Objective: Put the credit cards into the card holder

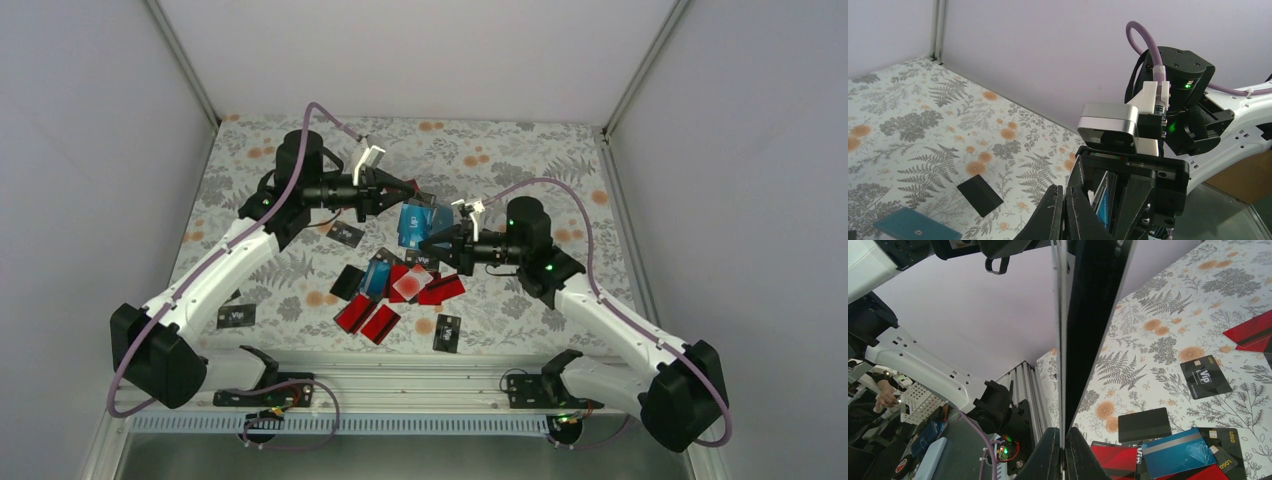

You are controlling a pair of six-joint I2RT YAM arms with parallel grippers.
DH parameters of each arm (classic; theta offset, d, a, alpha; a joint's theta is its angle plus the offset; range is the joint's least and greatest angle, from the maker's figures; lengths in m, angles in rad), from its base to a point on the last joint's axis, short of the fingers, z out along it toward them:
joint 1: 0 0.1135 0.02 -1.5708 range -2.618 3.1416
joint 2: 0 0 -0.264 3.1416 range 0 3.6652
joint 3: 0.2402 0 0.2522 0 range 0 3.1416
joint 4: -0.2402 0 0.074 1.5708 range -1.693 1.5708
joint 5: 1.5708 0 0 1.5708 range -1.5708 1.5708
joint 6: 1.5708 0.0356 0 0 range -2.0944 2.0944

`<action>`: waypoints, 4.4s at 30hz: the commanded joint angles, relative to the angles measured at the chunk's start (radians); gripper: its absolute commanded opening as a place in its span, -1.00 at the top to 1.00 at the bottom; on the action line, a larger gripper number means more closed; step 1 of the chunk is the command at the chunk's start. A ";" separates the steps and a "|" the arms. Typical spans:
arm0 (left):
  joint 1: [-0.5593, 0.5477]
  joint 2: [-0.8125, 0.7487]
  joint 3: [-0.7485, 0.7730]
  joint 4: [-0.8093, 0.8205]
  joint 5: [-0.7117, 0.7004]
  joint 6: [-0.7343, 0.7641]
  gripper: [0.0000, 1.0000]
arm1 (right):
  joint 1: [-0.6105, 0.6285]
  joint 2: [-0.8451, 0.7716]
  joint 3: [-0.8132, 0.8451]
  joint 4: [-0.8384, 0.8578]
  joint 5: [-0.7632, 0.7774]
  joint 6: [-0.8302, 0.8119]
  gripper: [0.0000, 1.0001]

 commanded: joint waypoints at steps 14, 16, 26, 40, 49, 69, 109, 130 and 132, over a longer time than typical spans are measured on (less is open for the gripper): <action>0.015 -0.032 0.011 -0.111 -0.567 0.018 0.95 | -0.006 0.333 0.114 -0.050 0.074 0.041 0.92; 0.015 -0.033 -0.005 -0.122 -0.635 0.019 0.95 | -0.003 0.403 0.143 -0.060 0.058 0.047 0.92; 0.019 -0.027 -0.059 -0.136 -0.799 0.033 0.95 | 0.020 0.660 0.263 -0.073 -0.003 0.065 0.56; 0.027 -0.001 -0.044 -0.118 -0.683 -0.009 0.95 | 0.017 0.511 0.297 -0.228 0.276 -0.057 -0.21; 0.051 0.047 0.073 -0.053 -0.274 -0.141 0.95 | -0.140 0.283 0.161 0.011 -0.098 -0.037 -0.39; 0.052 0.052 0.085 0.150 0.044 -0.290 0.95 | -0.173 0.220 0.285 0.133 -0.258 0.107 -0.05; 0.042 0.179 0.065 -0.029 -0.316 -0.129 -0.62 | -0.193 0.213 0.242 -0.257 0.295 0.006 0.92; -0.165 0.717 0.324 -0.317 -0.926 -0.172 -0.44 | -0.217 0.154 0.183 -0.513 0.685 0.003 0.92; -0.170 0.726 0.323 -0.312 -0.919 -0.172 -0.43 | -0.218 0.155 0.175 -0.508 0.682 0.004 0.92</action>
